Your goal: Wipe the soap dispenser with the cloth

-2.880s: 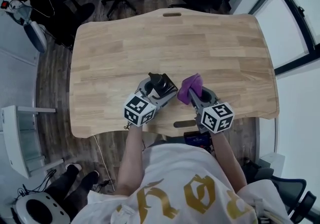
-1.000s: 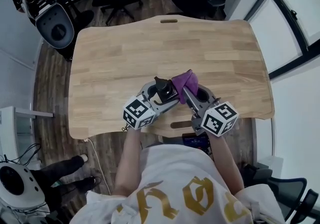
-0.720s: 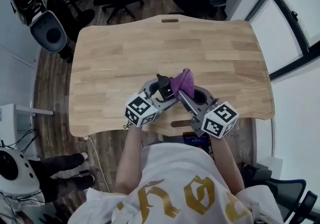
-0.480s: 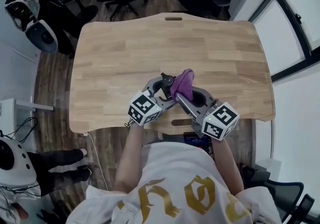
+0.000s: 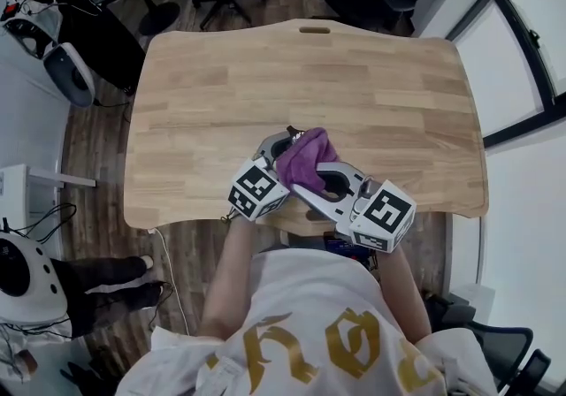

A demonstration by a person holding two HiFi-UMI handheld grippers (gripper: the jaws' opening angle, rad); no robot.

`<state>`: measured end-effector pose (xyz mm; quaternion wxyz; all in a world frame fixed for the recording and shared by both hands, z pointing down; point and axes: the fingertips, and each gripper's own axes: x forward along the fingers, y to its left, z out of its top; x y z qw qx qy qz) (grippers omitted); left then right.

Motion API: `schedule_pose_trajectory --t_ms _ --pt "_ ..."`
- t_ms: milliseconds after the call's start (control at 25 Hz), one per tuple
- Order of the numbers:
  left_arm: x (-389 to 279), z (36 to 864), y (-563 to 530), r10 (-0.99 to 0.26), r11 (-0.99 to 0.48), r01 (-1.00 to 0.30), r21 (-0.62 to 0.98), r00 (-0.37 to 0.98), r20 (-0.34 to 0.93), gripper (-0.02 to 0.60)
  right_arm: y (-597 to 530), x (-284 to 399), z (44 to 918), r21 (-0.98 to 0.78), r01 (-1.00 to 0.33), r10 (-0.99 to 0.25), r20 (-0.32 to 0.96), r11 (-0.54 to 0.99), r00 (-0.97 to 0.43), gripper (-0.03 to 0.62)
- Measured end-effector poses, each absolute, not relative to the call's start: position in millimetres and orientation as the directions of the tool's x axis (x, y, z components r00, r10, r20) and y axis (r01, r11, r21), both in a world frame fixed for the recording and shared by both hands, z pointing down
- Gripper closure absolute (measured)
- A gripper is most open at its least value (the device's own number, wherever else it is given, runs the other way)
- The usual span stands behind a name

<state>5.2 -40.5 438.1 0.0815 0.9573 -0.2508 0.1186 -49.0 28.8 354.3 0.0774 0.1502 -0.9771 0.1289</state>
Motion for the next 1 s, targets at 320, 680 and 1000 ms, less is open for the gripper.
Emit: schedule_pose_trajectory --t_ms 320,680,1000 --pt "5.7 443.2 -34.6 -0.439 -0.88 -0.473 0.029 0.837 0.326 0.222 22.4 -62.3 346.0 -0.214 -0.308 -0.273 0.18 0.927 -0.945 0.533" --pt "0.5 467.9 -40.3 -0.431 -0.877 -0.479 0.016 0.804 0.41 0.222 5.6 -69.2 360.0 -0.177 -0.394 -0.354 0.221 0.902 -0.909 0.533" --pt "11.7 480.0 -34.6 -0.389 -0.898 -0.44 0.012 0.807 0.445 0.222 -13.8 -60.3 356.2 -0.176 -0.43 -0.395 0.201 0.886 -0.896 0.531"
